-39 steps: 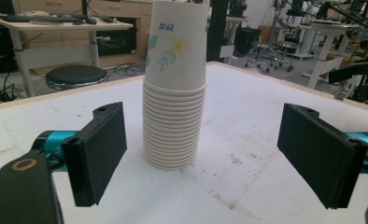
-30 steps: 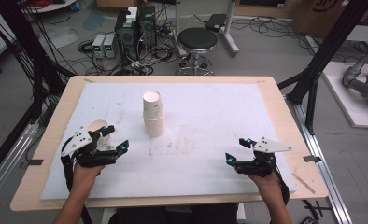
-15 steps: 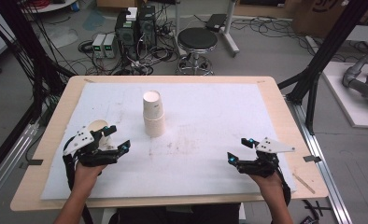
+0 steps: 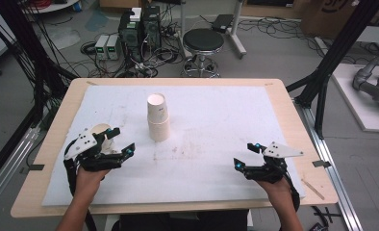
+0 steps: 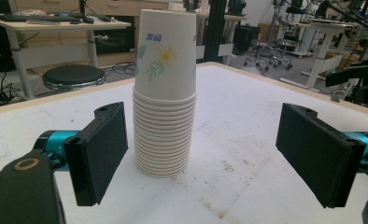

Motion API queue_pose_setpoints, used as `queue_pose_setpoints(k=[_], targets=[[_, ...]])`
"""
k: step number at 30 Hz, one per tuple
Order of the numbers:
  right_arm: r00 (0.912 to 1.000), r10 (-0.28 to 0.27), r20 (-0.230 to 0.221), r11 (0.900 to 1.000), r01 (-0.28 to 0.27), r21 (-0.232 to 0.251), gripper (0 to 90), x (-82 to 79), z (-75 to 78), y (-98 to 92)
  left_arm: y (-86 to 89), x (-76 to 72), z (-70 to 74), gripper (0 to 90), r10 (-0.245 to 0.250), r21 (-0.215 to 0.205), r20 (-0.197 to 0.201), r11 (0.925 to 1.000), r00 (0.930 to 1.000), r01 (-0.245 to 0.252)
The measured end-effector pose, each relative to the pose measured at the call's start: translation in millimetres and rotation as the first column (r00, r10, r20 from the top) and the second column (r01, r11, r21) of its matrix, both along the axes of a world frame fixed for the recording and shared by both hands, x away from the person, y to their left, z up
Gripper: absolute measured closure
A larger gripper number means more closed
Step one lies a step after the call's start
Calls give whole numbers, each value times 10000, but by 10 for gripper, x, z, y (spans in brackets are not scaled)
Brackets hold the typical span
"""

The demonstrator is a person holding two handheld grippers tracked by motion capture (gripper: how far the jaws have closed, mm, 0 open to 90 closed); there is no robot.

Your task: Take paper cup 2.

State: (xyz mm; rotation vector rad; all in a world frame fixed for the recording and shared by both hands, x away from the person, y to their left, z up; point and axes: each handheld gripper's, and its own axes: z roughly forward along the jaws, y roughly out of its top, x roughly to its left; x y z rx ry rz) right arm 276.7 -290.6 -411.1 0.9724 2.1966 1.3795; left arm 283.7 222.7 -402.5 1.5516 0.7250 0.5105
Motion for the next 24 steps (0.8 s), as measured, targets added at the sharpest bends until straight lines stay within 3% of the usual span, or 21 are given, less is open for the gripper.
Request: queue_pose_setpoints(k=[12, 24], targets=[[10000, 75, 47, 10000, -75, 18, 198, -6, 1, 1, -73, 174, 318, 167, -613, -18, -53, 9981, 9981, 613], [9998, 177, 56, 9998, -177, 29, 198, -11, 1, 5, -248, 428, 609, 167, -689, 326, -212, 9970, 9974, 695]])
